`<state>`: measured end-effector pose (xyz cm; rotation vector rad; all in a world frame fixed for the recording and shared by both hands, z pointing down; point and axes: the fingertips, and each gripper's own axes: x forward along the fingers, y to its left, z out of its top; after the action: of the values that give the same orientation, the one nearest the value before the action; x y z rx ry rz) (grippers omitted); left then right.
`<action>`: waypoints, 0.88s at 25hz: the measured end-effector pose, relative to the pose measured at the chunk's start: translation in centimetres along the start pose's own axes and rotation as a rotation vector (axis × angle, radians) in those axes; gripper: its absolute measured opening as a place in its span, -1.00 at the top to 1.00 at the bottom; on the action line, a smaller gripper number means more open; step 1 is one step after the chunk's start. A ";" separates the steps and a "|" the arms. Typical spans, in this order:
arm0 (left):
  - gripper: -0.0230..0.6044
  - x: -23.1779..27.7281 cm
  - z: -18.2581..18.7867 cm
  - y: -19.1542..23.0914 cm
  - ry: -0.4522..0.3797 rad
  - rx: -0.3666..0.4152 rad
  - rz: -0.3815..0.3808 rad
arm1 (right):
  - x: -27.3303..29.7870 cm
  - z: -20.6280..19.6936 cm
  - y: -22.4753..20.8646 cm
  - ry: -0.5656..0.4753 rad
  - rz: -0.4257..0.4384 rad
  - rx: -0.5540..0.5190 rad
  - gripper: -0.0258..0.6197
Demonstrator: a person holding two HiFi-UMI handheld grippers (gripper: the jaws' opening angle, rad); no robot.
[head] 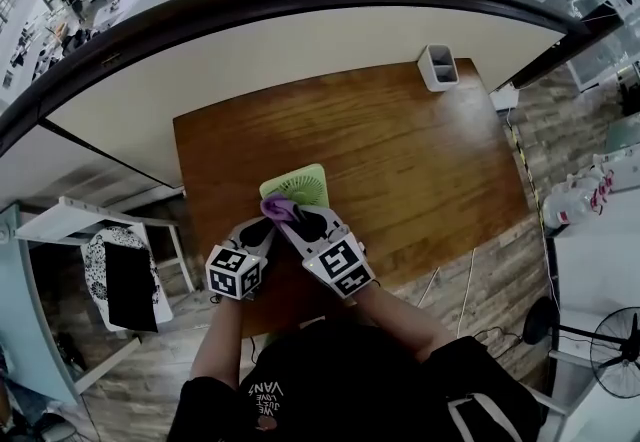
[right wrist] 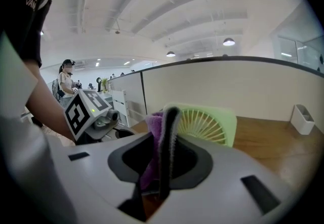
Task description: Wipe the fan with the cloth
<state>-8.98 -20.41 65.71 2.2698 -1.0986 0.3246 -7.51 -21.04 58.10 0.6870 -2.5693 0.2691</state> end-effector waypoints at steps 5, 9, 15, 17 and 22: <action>0.70 -0.1 0.0 0.2 0.006 -0.011 -0.001 | -2.0 -1.5 -2.8 0.016 -0.073 0.047 0.63; 0.70 -0.2 -0.1 0.3 0.007 -0.017 -0.002 | -4.0 -3.0 -5.8 0.031 -0.162 0.098 0.63; 0.71 -0.2 0.0 0.2 0.009 -0.013 -0.012 | -5.9 -4.1 -9.2 0.028 -0.276 0.161 0.63; 0.70 -0.1 0.0 0.2 0.008 -0.010 -0.012 | -6.2 -4.5 -9.9 0.035 -0.301 0.183 0.63; 0.70 0.0 0.0 0.1 0.008 0.004 -0.001 | -6.8 -4.7 -9.8 0.025 -0.326 0.222 0.63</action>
<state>-9.09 -20.44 65.75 2.2710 -1.0933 0.3358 4.55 -25.19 59.58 1.1602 -2.3764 0.4533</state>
